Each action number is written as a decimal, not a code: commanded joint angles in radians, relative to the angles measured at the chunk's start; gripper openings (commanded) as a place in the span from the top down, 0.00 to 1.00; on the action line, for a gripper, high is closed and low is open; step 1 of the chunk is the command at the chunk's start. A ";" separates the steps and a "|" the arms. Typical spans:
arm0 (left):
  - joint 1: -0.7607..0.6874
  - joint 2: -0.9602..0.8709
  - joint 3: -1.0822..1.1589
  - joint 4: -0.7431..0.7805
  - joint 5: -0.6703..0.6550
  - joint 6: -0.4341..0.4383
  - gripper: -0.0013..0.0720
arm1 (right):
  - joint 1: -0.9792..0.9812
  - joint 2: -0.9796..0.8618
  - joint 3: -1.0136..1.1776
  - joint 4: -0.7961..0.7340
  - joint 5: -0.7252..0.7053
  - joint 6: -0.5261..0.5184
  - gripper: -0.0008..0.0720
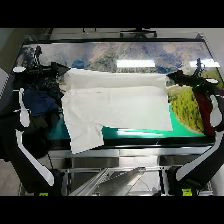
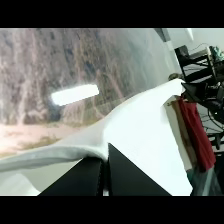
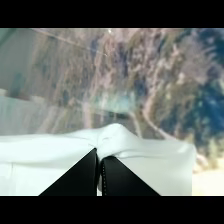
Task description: Fold the shirts.
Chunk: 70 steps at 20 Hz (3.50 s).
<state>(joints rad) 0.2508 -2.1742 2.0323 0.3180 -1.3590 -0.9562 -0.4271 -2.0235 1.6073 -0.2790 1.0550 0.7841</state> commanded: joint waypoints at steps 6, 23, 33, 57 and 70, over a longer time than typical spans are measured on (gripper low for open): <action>0.008 0.000 0.000 0.272 -0.125 -0.121 0.96 | 0.000 -0.001 0.002 -0.284 0.018 0.069 0.96; -0.051 -0.002 -0.082 0.474 0.076 -0.171 0.96 | 0.005 -0.003 0.002 -0.312 0.006 0.069 0.95; -0.026 0.010 0.061 0.469 -0.162 -0.256 0.59 | -0.031 0.079 0.002 -0.312 0.104 0.167 0.58; 0.175 0.979 -1.538 0.633 0.185 -0.286 0.67 | -0.145 0.359 -0.447 -0.488 0.389 0.234 0.38; 0.175 0.779 -1.550 0.187 0.240 0.122 0.65 | -0.145 0.359 -0.467 -0.572 0.388 0.237 0.26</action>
<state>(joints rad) 0.4255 -1.3674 0.4835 0.5686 -1.0962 -0.9028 -0.5720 -1.6657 1.1530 -0.7902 1.4307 1.0176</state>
